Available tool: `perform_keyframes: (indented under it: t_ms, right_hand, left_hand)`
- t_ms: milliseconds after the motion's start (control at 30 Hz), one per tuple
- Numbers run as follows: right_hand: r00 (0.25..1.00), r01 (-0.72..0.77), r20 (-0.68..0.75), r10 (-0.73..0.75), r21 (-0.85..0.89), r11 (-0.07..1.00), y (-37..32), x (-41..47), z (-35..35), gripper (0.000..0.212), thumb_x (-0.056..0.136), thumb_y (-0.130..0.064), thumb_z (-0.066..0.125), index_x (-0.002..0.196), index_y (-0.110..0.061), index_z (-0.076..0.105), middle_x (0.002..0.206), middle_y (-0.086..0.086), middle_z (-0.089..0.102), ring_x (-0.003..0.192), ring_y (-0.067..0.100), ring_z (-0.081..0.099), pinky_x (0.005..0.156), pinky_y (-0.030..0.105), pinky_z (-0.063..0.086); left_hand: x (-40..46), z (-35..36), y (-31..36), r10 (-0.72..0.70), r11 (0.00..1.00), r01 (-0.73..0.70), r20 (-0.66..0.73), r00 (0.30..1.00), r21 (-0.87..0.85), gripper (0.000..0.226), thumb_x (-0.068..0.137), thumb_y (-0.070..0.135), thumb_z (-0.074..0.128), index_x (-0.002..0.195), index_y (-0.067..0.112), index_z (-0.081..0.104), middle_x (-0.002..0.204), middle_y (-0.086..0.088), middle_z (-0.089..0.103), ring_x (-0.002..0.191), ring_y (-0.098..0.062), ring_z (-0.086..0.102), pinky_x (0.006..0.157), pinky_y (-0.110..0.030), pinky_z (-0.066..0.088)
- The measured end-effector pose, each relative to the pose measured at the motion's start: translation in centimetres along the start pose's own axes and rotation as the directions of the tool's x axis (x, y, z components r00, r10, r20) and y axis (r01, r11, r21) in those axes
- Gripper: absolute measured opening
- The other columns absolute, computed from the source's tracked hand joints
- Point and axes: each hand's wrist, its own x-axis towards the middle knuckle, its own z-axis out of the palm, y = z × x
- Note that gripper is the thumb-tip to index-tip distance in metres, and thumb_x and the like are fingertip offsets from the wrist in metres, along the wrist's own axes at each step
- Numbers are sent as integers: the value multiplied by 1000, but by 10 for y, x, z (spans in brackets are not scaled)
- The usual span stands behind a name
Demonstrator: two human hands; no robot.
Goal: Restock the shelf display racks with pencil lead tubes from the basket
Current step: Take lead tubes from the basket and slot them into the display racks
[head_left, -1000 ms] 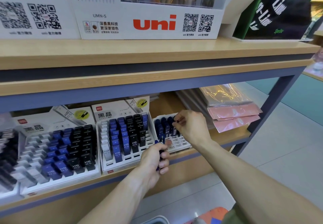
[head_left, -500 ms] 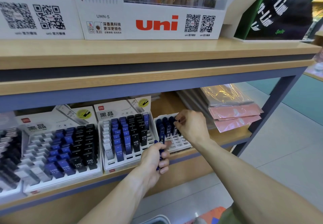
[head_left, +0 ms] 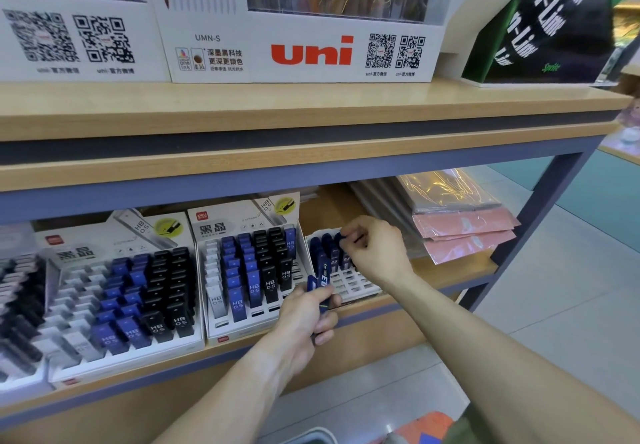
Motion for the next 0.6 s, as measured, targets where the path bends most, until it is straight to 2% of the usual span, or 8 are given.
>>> perform_keyframes:
  t_ms: [67, 100, 167, 233, 300, 400, 500, 600]
  right_hand:
    - [972, -155, 203, 115, 198, 968, -7, -7, -5, 12, 85, -31, 79, 93, -23, 74, 79, -5, 74, 72, 7, 69, 68, 23, 51]
    - [941, -217, 310, 140, 233, 948, -6, -10, -6, 16, 84, -34, 81, 93, -22, 75, 79, -1, 76, 74, 10, 72, 68, 24, 51]
    - [900, -282, 412, 140, 306, 909, -5, -15, -8, 19, 83, -26, 84, 95, -13, 76, 83, 9, 77, 74, 15, 72, 65, 24, 52]
    - [895, -331, 423, 144, 411, 849, -4, -16, -13, 18, 83, -13, 83, 96, -4, 75, 88, 16, 77, 72, 16, 71, 66, 21, 56]
    - [895, -367, 417, 159, 486, 793, -3, -15, -20, 13, 83, -4, 81, 95, -1, 75, 89, 17, 77, 76, 18, 72, 74, 25, 60]
    - [890, -370, 433, 141, 505, 780, 4, -13, -27, 14, 82, 4, 76, 95, -1, 76, 91, 18, 77, 83, 24, 74, 83, 29, 61]
    - [877, -333, 474, 78, 484, 809, 6, -17, -35, 16, 82, 0, 78, 98, -3, 77, 93, 16, 78, 89, 24, 75, 87, 28, 60]
    - [855, -388, 515, 63, 554, 737, 9, -19, -39, 20, 85, -12, 81, 100, 1, 77, 99, 17, 77, 95, 26, 76, 90, 28, 59]
  left_hand:
    - [-3, 0, 1, 23, 1000, -23, 18, 1000, 19, 14, 101, 9, 58, 114, 6, 54, 75, -7, 63, 39, -9, 22, 36, -18, 15]
    - [-3, -1, 1, 30, 999, -31, 26, 999, 30, 17, 100, 11, 60, 116, 6, 56, 78, -7, 66, 40, -9, 22, 36, -19, 15]
    - [-4, -2, 0, 44, 997, -46, 40, 998, 59, 22, 99, 14, 64, 119, 7, 61, 84, -10, 71, 41, -9, 22, 36, -19, 16]
    - [-6, -1, 0, 47, 996, -50, 42, 998, 74, 26, 96, 19, 68, 119, 8, 64, 94, -13, 76, 42, -9, 22, 36, -20, 16]
    - [-7, -2, 0, 36, 998, -37, 22, 999, 55, 30, 95, 28, 71, 116, 7, 68, 104, -15, 77, 40, -8, 21, 36, -21, 15]
    - [-5, -4, -1, 40, 999, -40, 0, 999, -6, 37, 95, 29, 70, 119, 1, 66, 104, -15, 77, 38, -7, 24, 34, -20, 16]
    - [-4, -5, 1, 90, 993, -92, -34, 995, -68, 35, 95, 18, 69, 121, -5, 62, 100, -17, 76, 36, -5, 27, 32, -19, 18]
    - [-4, -5, 4, 138, 986, -140, -35, 990, -92, 27, 95, 8, 67, 121, 5, 67, 99, -18, 75, 37, -5, 28, 31, -18, 20]
